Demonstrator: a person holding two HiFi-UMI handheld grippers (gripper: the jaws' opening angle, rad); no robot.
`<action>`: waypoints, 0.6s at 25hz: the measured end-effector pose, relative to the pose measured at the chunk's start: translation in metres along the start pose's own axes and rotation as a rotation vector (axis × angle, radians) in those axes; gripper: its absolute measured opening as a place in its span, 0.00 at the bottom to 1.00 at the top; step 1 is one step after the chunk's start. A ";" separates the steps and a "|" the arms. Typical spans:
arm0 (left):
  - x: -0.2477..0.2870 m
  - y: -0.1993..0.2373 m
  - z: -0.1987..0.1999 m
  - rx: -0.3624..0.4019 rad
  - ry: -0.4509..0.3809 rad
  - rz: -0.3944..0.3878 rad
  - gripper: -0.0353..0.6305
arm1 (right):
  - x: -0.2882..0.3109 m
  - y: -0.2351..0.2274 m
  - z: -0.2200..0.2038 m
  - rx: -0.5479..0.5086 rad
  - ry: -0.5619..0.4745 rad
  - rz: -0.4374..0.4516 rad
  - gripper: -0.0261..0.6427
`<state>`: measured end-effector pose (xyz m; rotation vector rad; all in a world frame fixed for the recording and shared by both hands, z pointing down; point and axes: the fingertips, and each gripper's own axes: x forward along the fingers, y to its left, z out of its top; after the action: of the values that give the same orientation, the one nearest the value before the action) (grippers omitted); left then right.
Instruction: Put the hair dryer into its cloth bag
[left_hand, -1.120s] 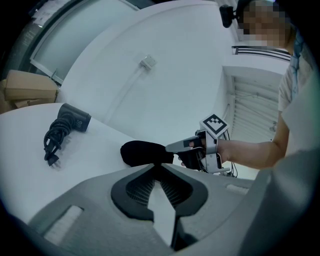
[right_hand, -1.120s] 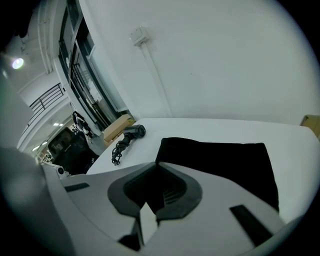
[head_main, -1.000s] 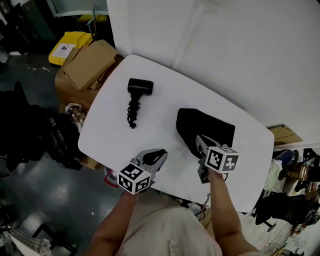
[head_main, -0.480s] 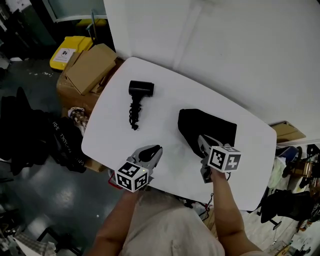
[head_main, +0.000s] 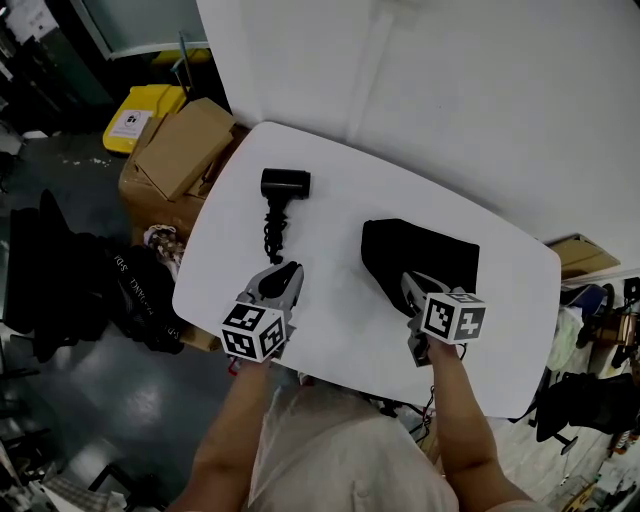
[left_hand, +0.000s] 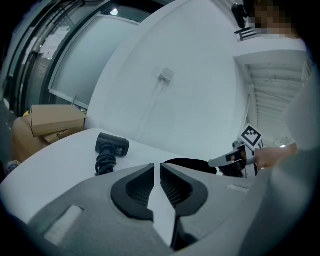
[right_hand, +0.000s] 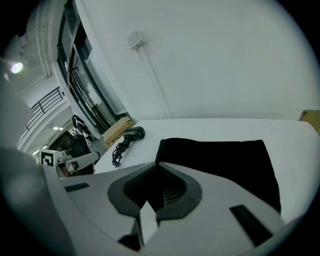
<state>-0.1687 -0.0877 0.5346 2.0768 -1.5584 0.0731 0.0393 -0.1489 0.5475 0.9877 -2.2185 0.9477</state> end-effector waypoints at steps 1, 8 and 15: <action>0.001 0.003 0.001 0.005 0.001 0.009 0.12 | 0.000 0.000 0.000 0.000 0.000 0.000 0.08; 0.001 0.024 0.011 0.038 -0.003 0.082 0.12 | 0.001 0.000 0.001 0.003 -0.003 0.001 0.08; 0.006 0.045 0.021 0.077 0.009 0.138 0.12 | 0.005 0.001 0.000 0.008 0.000 0.006 0.08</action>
<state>-0.2132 -0.1108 0.5361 2.0213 -1.7165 0.1949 0.0352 -0.1505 0.5502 0.9849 -2.2206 0.9604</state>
